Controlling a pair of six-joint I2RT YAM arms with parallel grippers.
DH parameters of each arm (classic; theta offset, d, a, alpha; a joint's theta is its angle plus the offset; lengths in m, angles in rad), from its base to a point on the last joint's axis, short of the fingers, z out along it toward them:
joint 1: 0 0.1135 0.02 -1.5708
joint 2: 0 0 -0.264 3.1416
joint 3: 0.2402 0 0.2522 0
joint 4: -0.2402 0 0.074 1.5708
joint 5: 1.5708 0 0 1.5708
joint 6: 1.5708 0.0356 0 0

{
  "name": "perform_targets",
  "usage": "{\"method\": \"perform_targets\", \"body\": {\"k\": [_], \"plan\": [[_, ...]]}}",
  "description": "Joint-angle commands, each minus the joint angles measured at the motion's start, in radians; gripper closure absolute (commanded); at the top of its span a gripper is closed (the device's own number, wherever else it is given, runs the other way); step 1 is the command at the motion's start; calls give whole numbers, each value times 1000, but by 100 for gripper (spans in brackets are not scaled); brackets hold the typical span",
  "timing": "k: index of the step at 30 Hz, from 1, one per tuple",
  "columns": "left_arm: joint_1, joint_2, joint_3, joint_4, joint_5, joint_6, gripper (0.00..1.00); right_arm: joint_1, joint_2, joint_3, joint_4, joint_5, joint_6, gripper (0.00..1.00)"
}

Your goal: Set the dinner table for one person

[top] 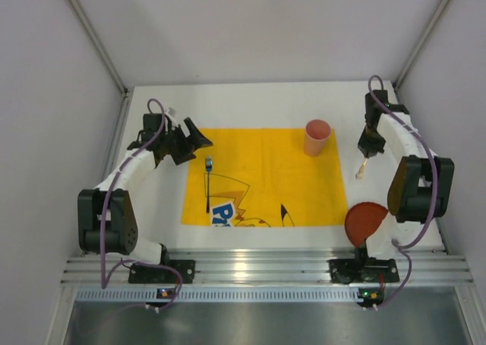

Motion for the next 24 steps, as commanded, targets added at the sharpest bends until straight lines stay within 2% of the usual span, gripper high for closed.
{"method": "perform_targets", "body": {"k": [1, 3, 6, 11, 16, 24], "plan": [[5, -61, 48, 18, 20, -25, 6, 57, -104, 63, -52, 55, -10, 100], [5, -76, 46, 7, 8, -26, 6, 115, -162, 44, -56, 19, 16, 100], [3, -113, 25, 6, -3, -36, 5, 170, -237, -73, -40, -124, 61, 100], [3, -185, -23, 6, -17, -51, 5, 305, -320, -249, 42, -193, 116, 100], [3, -249, -29, -52, -41, -33, 5, 350, -300, -331, 127, -222, 121, 100], [3, -340, -55, -122, -90, -10, 4, 443, -176, -314, 223, -147, 84, 100]]}}
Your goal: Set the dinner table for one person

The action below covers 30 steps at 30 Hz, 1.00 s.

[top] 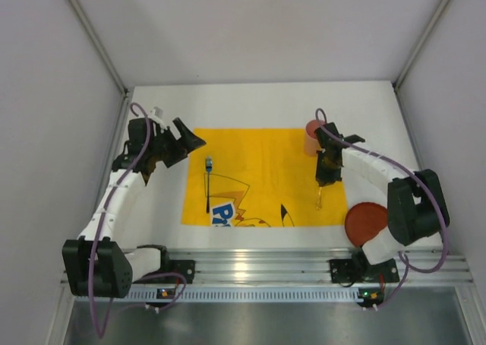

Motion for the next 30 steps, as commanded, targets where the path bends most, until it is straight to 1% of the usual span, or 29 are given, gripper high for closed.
{"method": "perform_targets", "body": {"k": [1, 5, 6, 7, 8, 9, 10, 11, 13, 14, 20, 22, 23, 24, 27, 28, 30], "plan": [[3, -59, -11, -35, -29, 21, 4, 51, 51, 43, 72, 72, -19, 100], [3, -79, -11, -58, -42, 30, 3, 75, 97, 54, 58, 116, -30, 99], [3, -83, -12, -58, -43, 30, 3, 77, 91, 50, 60, 121, -31, 95], [5, -86, -14, -58, -46, 28, 3, 80, 84, 44, 63, 135, -31, 88], [5, -92, -17, -58, -45, 28, 3, 81, 74, 39, 63, 139, -33, 69], [5, -92, -20, -56, -45, 27, 3, 83, 55, 34, 60, 146, -34, 60], [3, -92, -20, -56, -43, 25, 3, 83, 44, 33, 54, 158, -36, 48], [5, -91, -26, -53, -42, 25, 3, 83, 33, 31, 48, 166, -34, 44], [5, -88, -32, -35, -37, 19, 3, 84, -7, 30, 22, 189, -40, 41], [3, -85, -42, -27, -34, 13, 3, 83, -24, 28, 9, 196, -42, 36], [3, -56, -78, 42, -10, -12, 3, 63, -186, 14, -126, 235, -27, 33], [3, -42, -85, 54, -3, -13, 3, 26, -255, -21, -170, 225, -11, 32], [3, -37, -91, 66, 0, -13, 3, -15, -292, -39, -181, 212, -7, 30], [3, -33, -95, 73, 3, -15, 4, -38, -308, -86, -181, 177, -7, 30], [3, -5, -106, 94, 20, -16, 4, -61, -303, -73, -175, 179, 2, 36], [3, 3, -106, 99, 24, -13, 4, -75, -294, -73, -170, 164, 9, 40], [3, 15, -102, 102, 30, -10, 4, -115, -248, -79, -173, 141, 35, 43]]}}
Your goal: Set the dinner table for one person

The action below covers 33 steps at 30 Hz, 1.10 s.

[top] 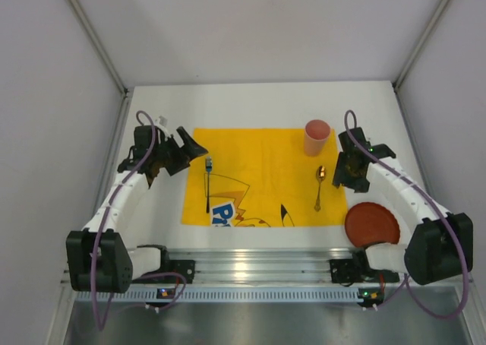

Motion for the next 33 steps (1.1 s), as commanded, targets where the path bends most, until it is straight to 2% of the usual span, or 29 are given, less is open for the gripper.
{"method": "perform_targets", "body": {"k": [1, 4, 6, 16, 20, 24, 25, 27, 28, 33], "plan": [[3, 23, -2, 74, 36, 3, 4, -51, 62, -9, -18, -67, 43, 46], [3, 37, 12, 75, 35, 17, 4, -100, 108, -73, 22, -159, 74, 52], [3, 43, 13, 77, 40, 21, 4, -139, 125, -124, 56, -201, 96, 52], [3, 49, -47, 114, 46, 23, 4, -225, 106, -118, 14, -135, 97, 49], [3, 74, -54, 140, 52, 20, 4, -237, 155, -152, 48, -141, 102, 53], [3, 98, -38, 151, 52, 23, 4, -238, 203, -167, 93, -128, 106, 67], [3, 106, -28, 151, 52, 26, 4, -238, 217, -165, 96, -126, 106, 77], [3, 114, -22, 152, 52, 27, 4, -237, 248, -164, 105, -120, 103, 88], [3, 120, -15, 152, 50, 32, 4, -242, 251, -159, 102, -114, 105, 99], [5, 128, 2, 143, 47, 40, 4, -252, 179, -17, 16, -39, 88, 100]]}}
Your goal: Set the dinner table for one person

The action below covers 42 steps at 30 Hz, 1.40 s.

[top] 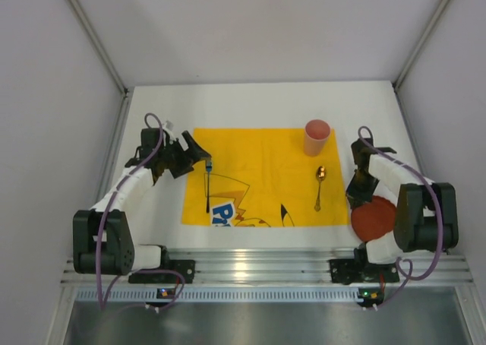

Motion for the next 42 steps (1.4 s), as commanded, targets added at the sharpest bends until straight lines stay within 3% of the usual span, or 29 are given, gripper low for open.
{"method": "perform_targets", "body": {"k": [1, 9, 14, 20, 22, 25, 34, 42], "plan": [[3, 4, 52, 45, 9, 20, 4, -23, -64, 151, -53, 90, -26, 100], [3, -5, 84, 7, 20, -14, 5, -11, -26, 735, -202, 205, -52, 100], [3, -47, 139, -79, -12, 8, 4, 224, 122, 1141, -290, 308, -72, 100], [5, -179, 138, -189, -121, 21, 3, 598, 309, 1360, -267, 268, -176, 100], [5, -247, 133, -246, -190, 26, 2, 719, 365, 1385, -261, 258, -205, 100], [5, -341, 132, -303, -301, 43, 1, 797, 409, 1382, -256, 206, -201, 100], [5, -509, 142, -504, -469, 29, 2, 833, 419, 988, -54, 55, -195, 100], [5, -559, 195, -602, -452, 31, 1, 857, 528, 941, 86, -83, -218, 100]]}}
